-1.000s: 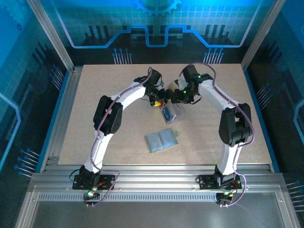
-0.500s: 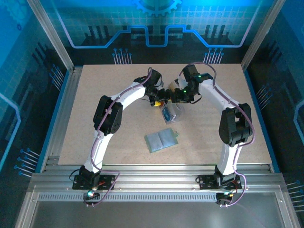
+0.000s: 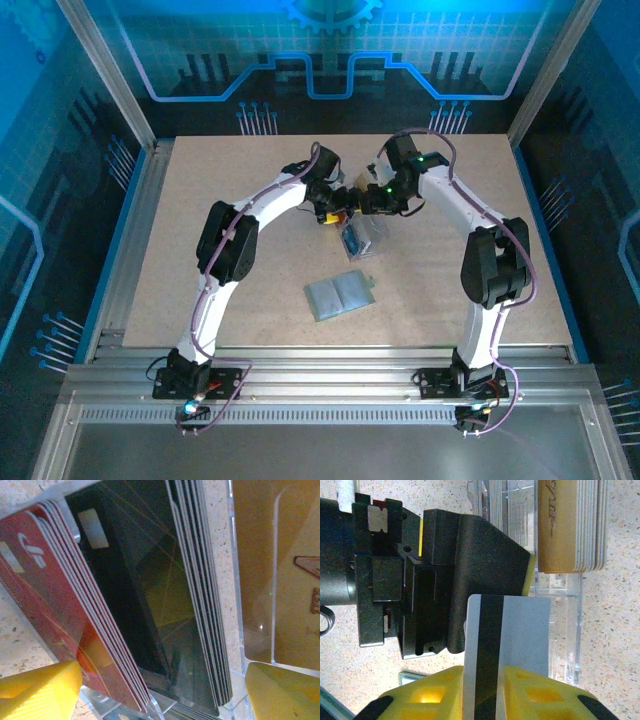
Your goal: Put the credit cards into the card holder
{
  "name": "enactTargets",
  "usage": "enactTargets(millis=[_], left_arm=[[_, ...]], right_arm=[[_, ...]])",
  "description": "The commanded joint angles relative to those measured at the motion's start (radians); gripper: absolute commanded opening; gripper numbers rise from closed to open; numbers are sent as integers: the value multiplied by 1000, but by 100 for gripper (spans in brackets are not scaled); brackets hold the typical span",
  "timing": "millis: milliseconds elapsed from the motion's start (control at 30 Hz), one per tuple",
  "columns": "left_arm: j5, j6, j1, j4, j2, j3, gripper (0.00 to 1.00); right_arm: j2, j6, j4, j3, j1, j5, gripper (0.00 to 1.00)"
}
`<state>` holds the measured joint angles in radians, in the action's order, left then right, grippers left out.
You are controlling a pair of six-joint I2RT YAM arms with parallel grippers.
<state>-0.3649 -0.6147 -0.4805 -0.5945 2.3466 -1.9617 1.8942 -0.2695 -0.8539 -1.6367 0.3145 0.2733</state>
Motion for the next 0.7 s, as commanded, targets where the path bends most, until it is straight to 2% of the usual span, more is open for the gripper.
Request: enactTargets(millis=[0, 667], left_arm=[[-2, -14, -4, -17, -6, 24, 86], [-3, -18, 2, -4, -18, 44, 86]], right_arm=[[-21, -5, -28, -40, -2, 29, 24], [-39, 9, -76, -65, -11, -36, 16]])
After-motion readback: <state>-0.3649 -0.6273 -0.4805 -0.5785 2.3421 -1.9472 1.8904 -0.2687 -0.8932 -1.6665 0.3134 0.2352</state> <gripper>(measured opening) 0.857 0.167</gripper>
